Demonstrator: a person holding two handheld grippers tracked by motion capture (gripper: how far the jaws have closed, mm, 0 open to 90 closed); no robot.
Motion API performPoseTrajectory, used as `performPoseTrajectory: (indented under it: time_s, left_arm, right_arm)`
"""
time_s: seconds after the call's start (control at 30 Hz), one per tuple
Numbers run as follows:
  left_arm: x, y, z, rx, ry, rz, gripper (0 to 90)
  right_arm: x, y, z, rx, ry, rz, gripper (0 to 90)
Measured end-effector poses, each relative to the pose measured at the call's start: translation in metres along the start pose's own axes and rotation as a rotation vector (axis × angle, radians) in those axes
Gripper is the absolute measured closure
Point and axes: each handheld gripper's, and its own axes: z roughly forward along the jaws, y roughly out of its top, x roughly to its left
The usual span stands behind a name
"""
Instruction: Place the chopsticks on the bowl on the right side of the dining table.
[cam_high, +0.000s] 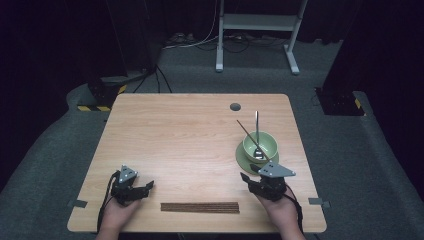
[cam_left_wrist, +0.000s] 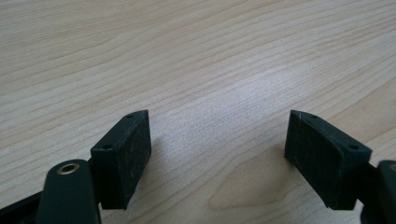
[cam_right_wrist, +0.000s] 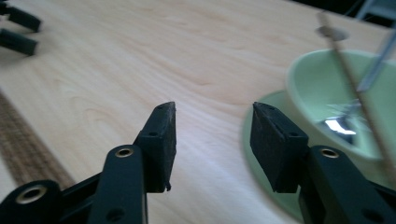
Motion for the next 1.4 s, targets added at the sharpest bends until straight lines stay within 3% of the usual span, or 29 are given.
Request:
performPoseTrajectory:
  time_s: [0.17,0.27,0.37,0.73,1.0,1.4]
  left_arm:
    - [0.0,0.0,0.0,0.0,-0.002,0.001,23.0]
    - [0.0,0.0,0.0,0.0,-0.002,0.001,23.0]
    - [0.0,0.0,0.0,0.0,-0.001,0.003,23.2]
    - [0.0,0.0,0.0,0.0,-0.001,0.003,23.2]
    - [0.0,0.0,0.0,0.0,-0.001,0.004,23.2]
    - [0.0,0.0,0.0,0.0,0.0,0.004,23.3]
  right_arm:
    - [0.01,-0.005,0.017,0.037,0.069,0.013,45.6]
    - [0.022,-0.009,0.032,0.076,0.122,-0.008,40.5]
    - [0.033,-0.011,0.04,0.101,0.143,-0.043,38.1]
    - [0.056,-0.013,0.055,0.153,0.231,-0.082,38.2]
    - [0.057,-0.014,0.055,0.175,0.264,-0.088,46.5]
    - [0.063,-0.019,0.058,0.222,0.287,-0.118,50.7]
